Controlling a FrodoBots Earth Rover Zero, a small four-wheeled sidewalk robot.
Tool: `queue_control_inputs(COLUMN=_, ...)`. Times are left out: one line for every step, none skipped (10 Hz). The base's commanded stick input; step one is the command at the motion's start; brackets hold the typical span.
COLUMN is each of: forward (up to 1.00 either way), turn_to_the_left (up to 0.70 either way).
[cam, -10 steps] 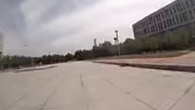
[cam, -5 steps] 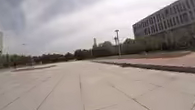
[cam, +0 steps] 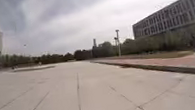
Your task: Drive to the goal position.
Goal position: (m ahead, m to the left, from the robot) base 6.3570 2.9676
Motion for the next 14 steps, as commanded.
queue_control_inputs(forward=0.5, turn_to_the_left=0.5)
queue_control_inputs(forward=0.5, turn_to_the_left=0.5)
queue_control_inputs(forward=0.5, turn_to_the_left=0.0)
queue_control_inputs(forward=0.5, turn_to_the_left=0.0)
queue_control_inputs(forward=0.5, turn_to_the_left=0.0)
queue_control_inputs(forward=0.5, turn_to_the_left=0.0)
queue_control_inputs(forward=0.5, turn_to_the_left=0.0)
queue_control_inputs(forward=0.5, turn_to_the_left=0.0)
queue_control_inputs(forward=0.5, turn_to_the_left=0.0)
queue_control_inputs(forward=0.5, turn_to_the_left=0.0)
queue_control_inputs(forward=0.5, turn_to_the_left=0.0)
queue_control_inputs(forward=0.5, turn_to_the_left=0.0)
queue_control_inputs(forward=0.5, turn_to_the_left=0.0)
queue_control_inputs(forward=0.5, turn_to_the_left=0.0)
